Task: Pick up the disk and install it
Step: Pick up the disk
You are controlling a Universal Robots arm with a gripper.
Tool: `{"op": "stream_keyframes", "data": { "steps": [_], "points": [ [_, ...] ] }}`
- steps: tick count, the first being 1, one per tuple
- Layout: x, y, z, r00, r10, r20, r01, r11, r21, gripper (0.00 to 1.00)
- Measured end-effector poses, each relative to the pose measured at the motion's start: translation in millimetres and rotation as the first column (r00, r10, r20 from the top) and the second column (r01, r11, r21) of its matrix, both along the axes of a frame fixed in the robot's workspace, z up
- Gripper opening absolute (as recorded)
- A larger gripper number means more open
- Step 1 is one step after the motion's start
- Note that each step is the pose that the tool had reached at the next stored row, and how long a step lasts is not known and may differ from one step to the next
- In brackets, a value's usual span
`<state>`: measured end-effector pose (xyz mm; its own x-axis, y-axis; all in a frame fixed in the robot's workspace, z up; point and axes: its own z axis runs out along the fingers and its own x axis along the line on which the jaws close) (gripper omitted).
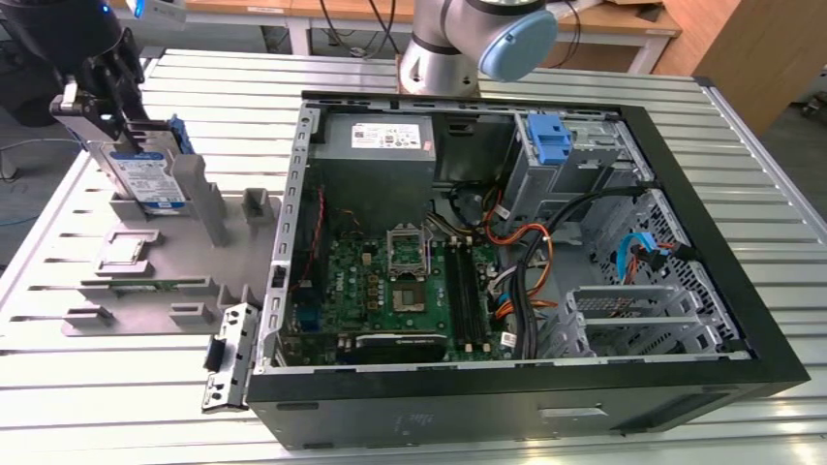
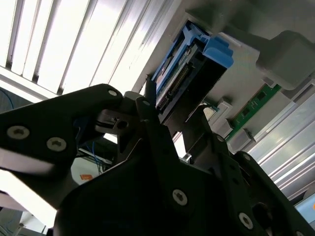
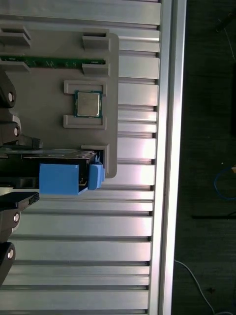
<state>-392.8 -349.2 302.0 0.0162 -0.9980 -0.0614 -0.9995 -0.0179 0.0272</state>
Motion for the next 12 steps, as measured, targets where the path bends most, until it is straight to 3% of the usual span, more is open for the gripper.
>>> {"op": "stream_keyframes", "data": {
  "steps": [1,3,12],
  "points": [
    [0.0,0.0,0.0,1.0,0.0,-0.0002,0.0,1.0,0.0,0.49],
    [0.0,0.0,0.1,1.0,0.0,-0.0009,0.0,1.0,-0.0004,0.37],
    [0.0,0.0,0.0,1.0,0.0,-0.0028,0.0,1.0,-0.0009,0.35]
  ]
}}
